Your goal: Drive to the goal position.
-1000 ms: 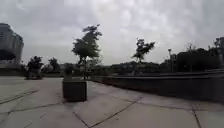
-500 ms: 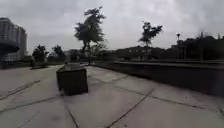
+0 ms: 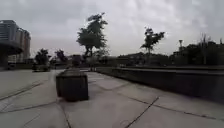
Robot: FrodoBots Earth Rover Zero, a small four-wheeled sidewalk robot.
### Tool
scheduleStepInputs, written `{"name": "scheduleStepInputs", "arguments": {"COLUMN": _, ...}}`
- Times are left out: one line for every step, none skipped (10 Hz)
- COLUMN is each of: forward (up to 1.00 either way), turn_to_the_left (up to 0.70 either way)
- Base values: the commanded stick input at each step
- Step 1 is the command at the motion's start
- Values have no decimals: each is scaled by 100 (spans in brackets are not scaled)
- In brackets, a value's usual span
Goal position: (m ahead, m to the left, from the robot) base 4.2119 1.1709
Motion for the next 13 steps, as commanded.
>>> {"name": "scheduleStepInputs", "arguments": {"forward": 100, "turn_to_the_left": 3}}
{"name": "scheduleStepInputs", "arguments": {"forward": 100, "turn_to_the_left": 3}}
{"name": "scheduleStepInputs", "arguments": {"forward": 100, "turn_to_the_left": 3}}
{"name": "scheduleStepInputs", "arguments": {"forward": 100, "turn_to_the_left": 3}}
{"name": "scheduleStepInputs", "arguments": {"forward": 100, "turn_to_the_left": 3}}
{"name": "scheduleStepInputs", "arguments": {"forward": 100, "turn_to_the_left": 3}}
{"name": "scheduleStepInputs", "arguments": {"forward": 100, "turn_to_the_left": 3}}
{"name": "scheduleStepInputs", "arguments": {"forward": 100, "turn_to_the_left": 3}}
{"name": "scheduleStepInputs", "arguments": {"forward": 100, "turn_to_the_left": 3}}
{"name": "scheduleStepInputs", "arguments": {"forward": 100, "turn_to_the_left": 3}}
{"name": "scheduleStepInputs", "arguments": {"forward": 100, "turn_to_the_left": 3}}
{"name": "scheduleStepInputs", "arguments": {"forward": 100, "turn_to_the_left": 3}}
{"name": "scheduleStepInputs", "arguments": {"forward": 100, "turn_to_the_left": 3}}
